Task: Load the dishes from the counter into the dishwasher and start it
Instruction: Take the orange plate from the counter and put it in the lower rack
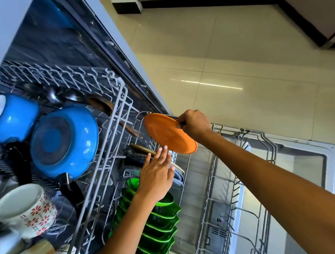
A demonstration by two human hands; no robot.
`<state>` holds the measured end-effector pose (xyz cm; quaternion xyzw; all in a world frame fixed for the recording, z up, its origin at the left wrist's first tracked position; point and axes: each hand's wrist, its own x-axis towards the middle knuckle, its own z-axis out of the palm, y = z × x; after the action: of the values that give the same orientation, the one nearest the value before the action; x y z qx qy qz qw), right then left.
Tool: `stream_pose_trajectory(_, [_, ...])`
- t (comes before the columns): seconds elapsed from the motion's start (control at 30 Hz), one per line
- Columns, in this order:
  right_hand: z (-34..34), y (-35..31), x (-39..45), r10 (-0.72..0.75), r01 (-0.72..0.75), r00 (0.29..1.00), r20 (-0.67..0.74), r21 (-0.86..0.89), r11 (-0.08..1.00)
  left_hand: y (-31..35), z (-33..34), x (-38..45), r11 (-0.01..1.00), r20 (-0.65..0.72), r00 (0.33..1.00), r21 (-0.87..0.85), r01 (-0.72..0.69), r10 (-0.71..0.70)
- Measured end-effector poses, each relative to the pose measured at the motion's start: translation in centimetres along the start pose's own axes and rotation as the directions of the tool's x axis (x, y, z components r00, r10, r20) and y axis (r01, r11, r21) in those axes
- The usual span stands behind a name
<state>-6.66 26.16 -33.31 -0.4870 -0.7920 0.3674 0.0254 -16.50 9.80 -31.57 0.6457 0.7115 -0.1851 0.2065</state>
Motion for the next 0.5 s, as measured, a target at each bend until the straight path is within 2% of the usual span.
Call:
stream_pose_trajectory(0.2, [-1.0,-0.1,-0.1,-0.051,0.052,0.997,-0.055,0.022,0.998,0.1,0.0,-0.2,1.000,-0.006,1.000,-0.005,-0.007,0.007])
stream_pose_trajectory(0.5, [0.1,0.5,0.2,-0.022,0.021,1.000,0.010,0.063,0.998,0.1,0.1,-0.1,1.000,0.000,1.000,0.022,-0.003,0.003])
